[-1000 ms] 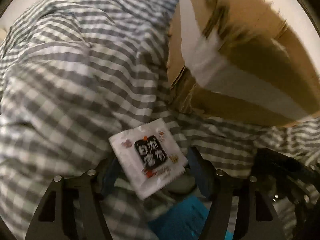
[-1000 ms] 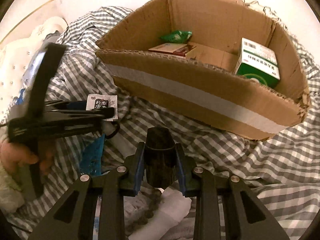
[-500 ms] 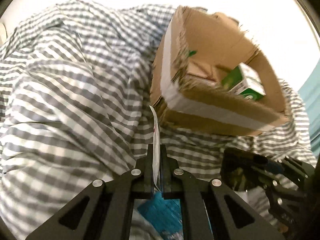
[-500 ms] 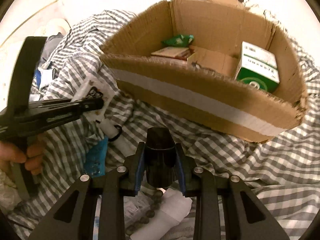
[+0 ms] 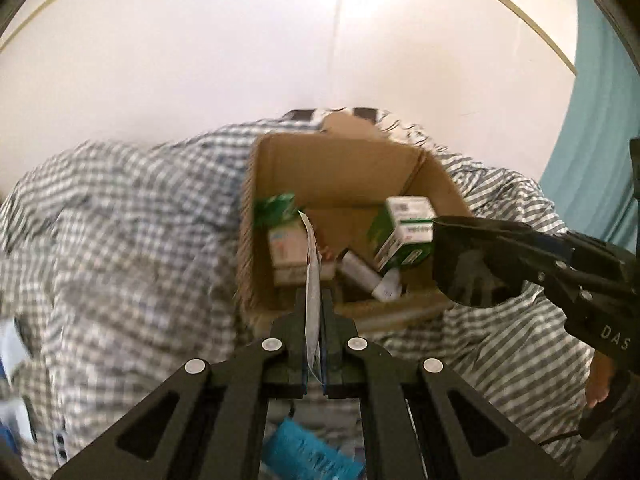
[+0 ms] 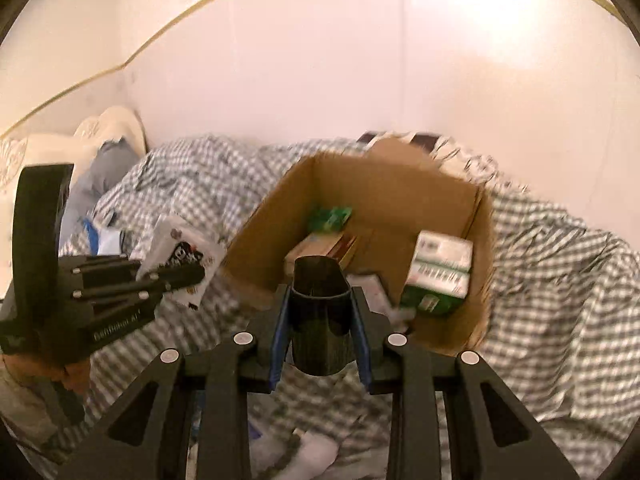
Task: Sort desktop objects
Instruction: 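Carry both items over the box and open both grippers to drop them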
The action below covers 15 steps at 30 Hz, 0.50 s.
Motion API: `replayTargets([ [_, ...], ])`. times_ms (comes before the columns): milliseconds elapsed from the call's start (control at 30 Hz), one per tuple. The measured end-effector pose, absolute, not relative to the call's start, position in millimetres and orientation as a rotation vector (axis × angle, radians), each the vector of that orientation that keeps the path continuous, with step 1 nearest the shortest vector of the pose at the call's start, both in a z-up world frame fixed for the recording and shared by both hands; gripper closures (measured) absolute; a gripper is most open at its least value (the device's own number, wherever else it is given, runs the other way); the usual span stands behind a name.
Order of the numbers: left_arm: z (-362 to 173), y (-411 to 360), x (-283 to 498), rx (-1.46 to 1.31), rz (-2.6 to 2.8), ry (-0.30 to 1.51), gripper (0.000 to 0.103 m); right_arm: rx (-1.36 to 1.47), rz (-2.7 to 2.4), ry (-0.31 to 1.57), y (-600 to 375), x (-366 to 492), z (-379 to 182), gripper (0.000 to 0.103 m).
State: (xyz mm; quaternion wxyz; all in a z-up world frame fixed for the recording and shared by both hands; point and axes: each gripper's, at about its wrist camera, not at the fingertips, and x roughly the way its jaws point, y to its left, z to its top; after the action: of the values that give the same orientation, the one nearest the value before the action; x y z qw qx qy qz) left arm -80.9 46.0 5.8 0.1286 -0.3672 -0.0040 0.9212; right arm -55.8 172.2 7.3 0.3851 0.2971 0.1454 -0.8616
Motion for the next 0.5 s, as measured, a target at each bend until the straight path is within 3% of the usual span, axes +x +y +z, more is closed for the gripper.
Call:
replayTargets([
  [367, -38, 101, -175, -1.211, 2.544, 0.082, 0.097, 0.940, -2.211, 0.208, 179, -157, -17, 0.075],
  [400, -41, 104, -178, -1.214, 2.545, 0.094, 0.090, 0.954, -2.209, 0.206, 179, -161, -20, 0.075],
  [433, -45, 106, -182, -1.217, 2.543, 0.106, 0.072, 0.969, -2.205, 0.203, 179, -166, -24, 0.072],
  [467, -49, 107, -185, -1.232, 2.553, 0.122, 0.056, 0.984, -2.205, 0.203, 179, -171, -28, 0.057],
  [500, -50, 107, -186, -1.241, 2.575, 0.132, 0.023, 0.983, -2.221, 0.201, 181, -174, -29, 0.047],
])
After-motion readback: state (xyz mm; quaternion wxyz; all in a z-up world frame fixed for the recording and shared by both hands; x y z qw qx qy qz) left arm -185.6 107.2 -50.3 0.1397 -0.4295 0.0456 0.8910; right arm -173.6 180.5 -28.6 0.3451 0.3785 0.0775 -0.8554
